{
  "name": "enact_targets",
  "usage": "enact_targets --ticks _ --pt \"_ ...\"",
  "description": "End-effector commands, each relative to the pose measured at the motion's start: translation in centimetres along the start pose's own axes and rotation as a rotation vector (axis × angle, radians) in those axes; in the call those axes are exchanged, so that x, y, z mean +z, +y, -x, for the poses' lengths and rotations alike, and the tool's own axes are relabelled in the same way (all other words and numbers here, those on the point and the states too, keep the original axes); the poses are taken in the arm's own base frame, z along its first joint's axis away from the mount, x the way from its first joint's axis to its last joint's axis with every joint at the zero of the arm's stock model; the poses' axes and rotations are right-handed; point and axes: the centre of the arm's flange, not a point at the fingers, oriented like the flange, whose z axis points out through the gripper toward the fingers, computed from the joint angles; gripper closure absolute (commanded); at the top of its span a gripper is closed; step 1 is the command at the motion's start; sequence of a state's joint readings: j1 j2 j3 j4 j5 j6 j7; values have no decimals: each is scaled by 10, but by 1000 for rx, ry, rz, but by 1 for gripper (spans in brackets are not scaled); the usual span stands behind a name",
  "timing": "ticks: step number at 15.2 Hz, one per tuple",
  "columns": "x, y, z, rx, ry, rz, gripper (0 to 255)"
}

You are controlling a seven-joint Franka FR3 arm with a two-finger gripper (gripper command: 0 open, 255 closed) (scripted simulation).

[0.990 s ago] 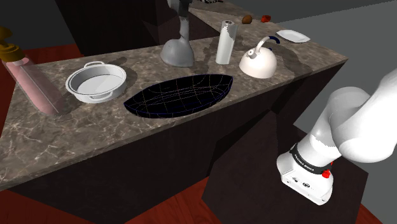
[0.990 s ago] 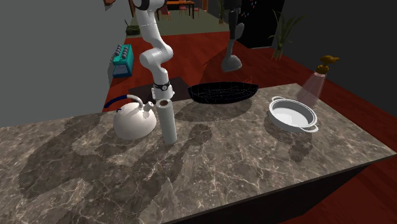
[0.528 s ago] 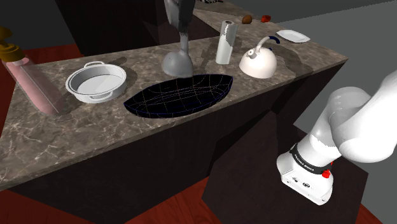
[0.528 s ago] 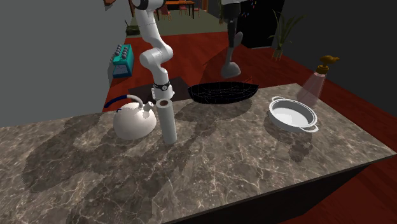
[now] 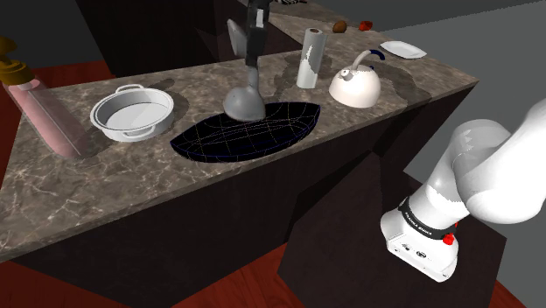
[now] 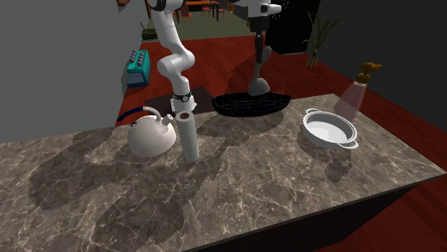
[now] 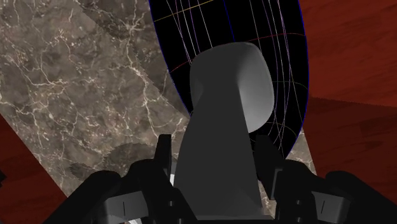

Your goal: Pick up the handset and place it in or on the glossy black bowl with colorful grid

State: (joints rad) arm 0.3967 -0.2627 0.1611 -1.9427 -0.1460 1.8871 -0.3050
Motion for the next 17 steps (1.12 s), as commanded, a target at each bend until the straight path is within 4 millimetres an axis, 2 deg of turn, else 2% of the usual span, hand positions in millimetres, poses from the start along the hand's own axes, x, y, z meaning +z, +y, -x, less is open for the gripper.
enact_targets --ticks 1,5,13,14,17 --pt "10 -3 1 0 1 1 255" --pt "28 -8 4 0 1 1 255" --pt "28 -8 3 0 1 1 255" --pt "28 -8 4 0 1 1 0" --pt "28 -8 3 0 1 1 0"
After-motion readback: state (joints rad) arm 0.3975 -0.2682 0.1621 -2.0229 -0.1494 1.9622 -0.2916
